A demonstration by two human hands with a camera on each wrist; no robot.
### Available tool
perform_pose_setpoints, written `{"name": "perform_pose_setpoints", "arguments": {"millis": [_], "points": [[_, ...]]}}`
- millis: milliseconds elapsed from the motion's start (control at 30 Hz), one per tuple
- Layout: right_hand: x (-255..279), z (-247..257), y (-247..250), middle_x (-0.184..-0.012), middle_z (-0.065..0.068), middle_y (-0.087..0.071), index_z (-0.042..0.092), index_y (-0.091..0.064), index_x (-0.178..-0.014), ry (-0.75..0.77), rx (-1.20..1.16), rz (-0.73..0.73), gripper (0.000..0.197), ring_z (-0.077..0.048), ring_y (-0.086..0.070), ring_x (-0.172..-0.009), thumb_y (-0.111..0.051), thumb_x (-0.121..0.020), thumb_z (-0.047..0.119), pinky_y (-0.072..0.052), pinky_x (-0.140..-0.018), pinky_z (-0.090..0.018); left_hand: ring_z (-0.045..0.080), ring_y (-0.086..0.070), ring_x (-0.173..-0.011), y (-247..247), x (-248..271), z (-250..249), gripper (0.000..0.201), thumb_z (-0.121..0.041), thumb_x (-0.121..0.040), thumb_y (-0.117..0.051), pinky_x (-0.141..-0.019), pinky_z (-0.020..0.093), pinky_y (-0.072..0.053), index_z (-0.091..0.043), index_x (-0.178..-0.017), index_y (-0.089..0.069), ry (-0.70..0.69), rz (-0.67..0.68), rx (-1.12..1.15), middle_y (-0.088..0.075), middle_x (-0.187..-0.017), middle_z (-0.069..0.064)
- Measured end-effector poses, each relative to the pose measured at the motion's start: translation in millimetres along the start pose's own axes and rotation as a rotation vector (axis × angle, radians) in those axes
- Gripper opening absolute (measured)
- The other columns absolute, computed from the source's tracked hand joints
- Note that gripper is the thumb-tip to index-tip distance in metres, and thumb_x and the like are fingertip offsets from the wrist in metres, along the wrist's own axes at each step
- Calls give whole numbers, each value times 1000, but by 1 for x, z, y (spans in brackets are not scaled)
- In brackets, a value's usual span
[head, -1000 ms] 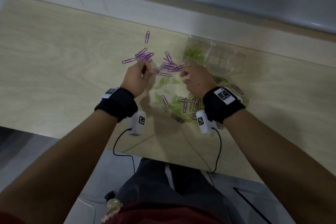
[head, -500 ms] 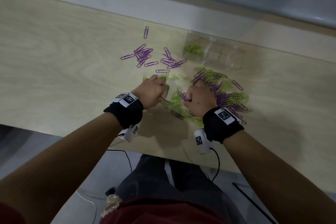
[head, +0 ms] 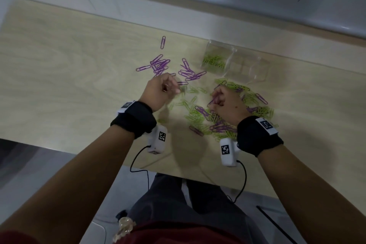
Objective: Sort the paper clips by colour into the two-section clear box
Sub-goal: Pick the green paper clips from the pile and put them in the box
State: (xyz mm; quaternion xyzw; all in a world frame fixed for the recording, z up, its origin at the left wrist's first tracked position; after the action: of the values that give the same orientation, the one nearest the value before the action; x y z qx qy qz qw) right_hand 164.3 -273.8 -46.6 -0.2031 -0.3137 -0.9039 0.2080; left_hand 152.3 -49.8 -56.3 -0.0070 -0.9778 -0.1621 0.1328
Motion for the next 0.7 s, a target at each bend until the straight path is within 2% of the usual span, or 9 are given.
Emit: {"name": "perform_pose_setpoints", "arguments": {"millis": [67, 133, 167, 233, 300, 400, 500, 633, 700], "points": [[-3, 3, -7, -76, -6, -48, 20, -48, -95, 5, 56, 47, 21, -34, -57, -82, -49, -87, 0, -50, -82, -48, -12, -53, -60, 8, -7, -5, 18, 7, -85, -57, -62, 5, -38, -2, -100, -59, -21, -16, 3, -57, -73, -4], [-6, 4, -14, -82, -10, -51, 21, -48, -96, -8, 93, 71, 22, -38, -54, -84, -39, -91, 1, -47, -73, -45, -10, -55, -67, 14, -15, -6, 29, 10, -88, -47, -67, 4, -39, -4, -111, -57, -5, 27, -17, -57, -78, 3], [-7, 4, -17, -87, -13, -54, 19, -48, -97, -9, 114, 72, 19, -37, -53, -82, -37, -94, 4, -43, -69, -41, -4, -56, -72, 15, -17, -7, 31, 10, -89, -45, -70, 6, -40, -6, -112, -58, 1, 51, -31, -57, -84, 6], [-7, 9, -23, -92, -11, -55, 13, -48, -99, 11, 216, 80, 9, -29, -51, -79, -40, -98, 17, -40, -70, -38, -2, -55, -76, 19, -20, -9, 29, 10, -91, -43, -70, 4, -40, -5, -110, -60, 0, 62, -42, -58, -91, 5], [-8, 13, -30, -94, -8, -55, 10, -47, -101, 42, 415, 90, 19, -27, -52, -83, -49, -96, 28, -44, -72, -37, -16, -53, -72, 22, -20, -11, 26, 11, -90, -42, -66, 3, -40, -3, -102, -61, -9, 30, -42, -59, -91, -5], [-11, 15, -39, -97, -11, -56, 8, -49, -99, 74, 647, 100, 18, -30, -54, -88, -54, -94, 25, -46, -72, -37, -25, -52, -79, 28, -20, -12, 29, 14, -88, -43, -73, 0, -40, -9, -88, -60, -18, -2, -32, -61, -97, -3], [-13, 12, -41, -94, -10, -57, 9, -49, -88, 64, 611, 110, 9, -29, -55, -87, -53, -93, 14, -42, -69, -33, -14, -54, -90, 30, -18, -16, 37, 16, -86, -42, -76, -2, -38, -18, -77, -56, -38, 17, -50, -61, -98, 0], [-17, 9, -29, -70, 8, -52, 12, -53, -74, 50, 410, 41, 14, -13, -54, -69, -57, -86, 6, -40, -65, -27, 0, -56, -91, 36, -17, -18, 35, 18, -85, -39, -74, -4, -37, -1, -97, -66, -95, 22, -200, -62, -95, -3], [-20, 19, -19, -66, 10, -51, 13, -55, -70, 73, 360, 15, 16, -4, -48, -61, -61, -83, 6, -38, -61, -24, 9, -61, -91, 31, -17, -21, 42, 17, -80, -37, -78, 3, -43, -4, -101, -67, -142, 152, -340, -66, -94, -1]]}}
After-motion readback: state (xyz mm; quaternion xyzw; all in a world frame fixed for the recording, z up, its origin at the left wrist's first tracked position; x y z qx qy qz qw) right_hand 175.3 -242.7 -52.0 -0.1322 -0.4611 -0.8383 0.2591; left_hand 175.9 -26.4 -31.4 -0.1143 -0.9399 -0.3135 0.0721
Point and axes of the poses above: each hand's wrist, its own x-axis away from the middle knuckle, its own y-axis out of the back of the hand, z = x × y, the point moved 4 cm from there along -x, towards the middle knuckle
